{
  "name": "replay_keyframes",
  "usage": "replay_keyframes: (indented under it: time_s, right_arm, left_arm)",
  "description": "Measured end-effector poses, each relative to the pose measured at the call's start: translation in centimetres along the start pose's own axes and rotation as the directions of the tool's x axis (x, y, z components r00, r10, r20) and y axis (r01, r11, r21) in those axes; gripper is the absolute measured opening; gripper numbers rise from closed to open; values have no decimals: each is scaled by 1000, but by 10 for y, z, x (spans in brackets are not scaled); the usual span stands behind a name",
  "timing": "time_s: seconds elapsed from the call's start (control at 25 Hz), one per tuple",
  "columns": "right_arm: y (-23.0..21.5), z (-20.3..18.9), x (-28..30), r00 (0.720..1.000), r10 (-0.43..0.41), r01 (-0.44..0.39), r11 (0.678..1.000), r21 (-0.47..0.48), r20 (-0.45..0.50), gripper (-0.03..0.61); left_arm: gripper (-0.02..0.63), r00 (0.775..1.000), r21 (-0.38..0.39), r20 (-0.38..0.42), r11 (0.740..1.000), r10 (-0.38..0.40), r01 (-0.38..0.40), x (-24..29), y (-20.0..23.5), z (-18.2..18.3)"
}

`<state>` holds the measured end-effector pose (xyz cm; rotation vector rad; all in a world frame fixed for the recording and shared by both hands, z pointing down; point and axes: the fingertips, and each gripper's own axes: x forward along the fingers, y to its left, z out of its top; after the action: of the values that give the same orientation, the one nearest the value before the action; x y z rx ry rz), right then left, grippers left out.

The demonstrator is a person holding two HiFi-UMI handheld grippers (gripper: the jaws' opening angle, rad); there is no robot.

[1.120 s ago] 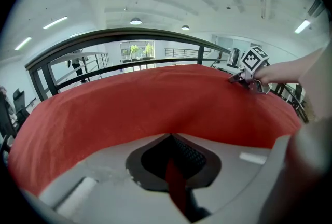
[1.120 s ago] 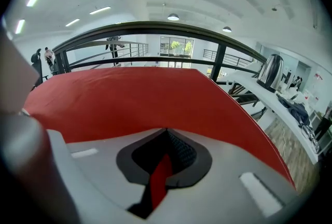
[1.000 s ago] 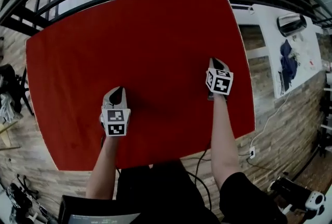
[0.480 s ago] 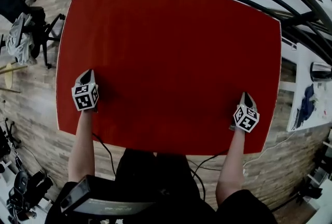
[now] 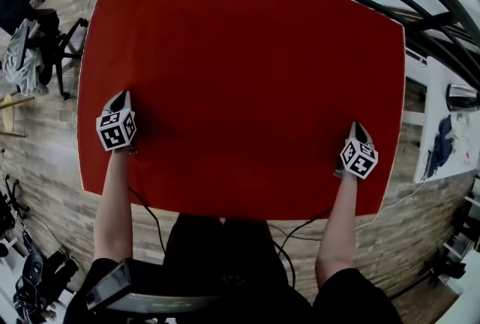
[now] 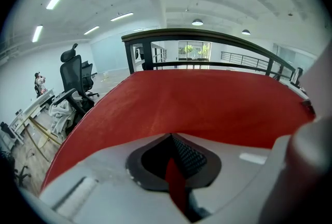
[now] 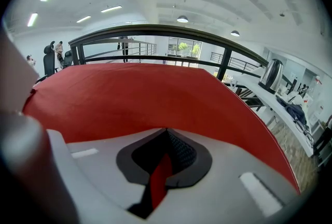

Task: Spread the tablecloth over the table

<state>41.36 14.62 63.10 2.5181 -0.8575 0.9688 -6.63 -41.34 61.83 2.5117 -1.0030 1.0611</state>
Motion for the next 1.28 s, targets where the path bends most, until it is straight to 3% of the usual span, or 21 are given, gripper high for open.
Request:
replay_keyframes:
  time_s: [0.36,0.6,0.88,1.28]
  right_arm:
    - [7,-1,-13,999,-44,44,999,7,17,9]
    - [-12,-58,-55,996,-84,86,991,100,-28,9]
    - [-39,-78,-73,996,-89,91,992,90,-28,9]
    - [-32,-69,-75,999,-48,49,994,99,-8,9]
  left_arm:
    - [6,1000,45,18,999,16,-17,-14,4,2]
    - [6,999,79,-32,997,27,-25,-54,22,-46]
    - [6,1000,70,-14,998,-7,8,-52,1,-51]
    - [6,999,149,-1,987,-51,51,-59,-13,-48]
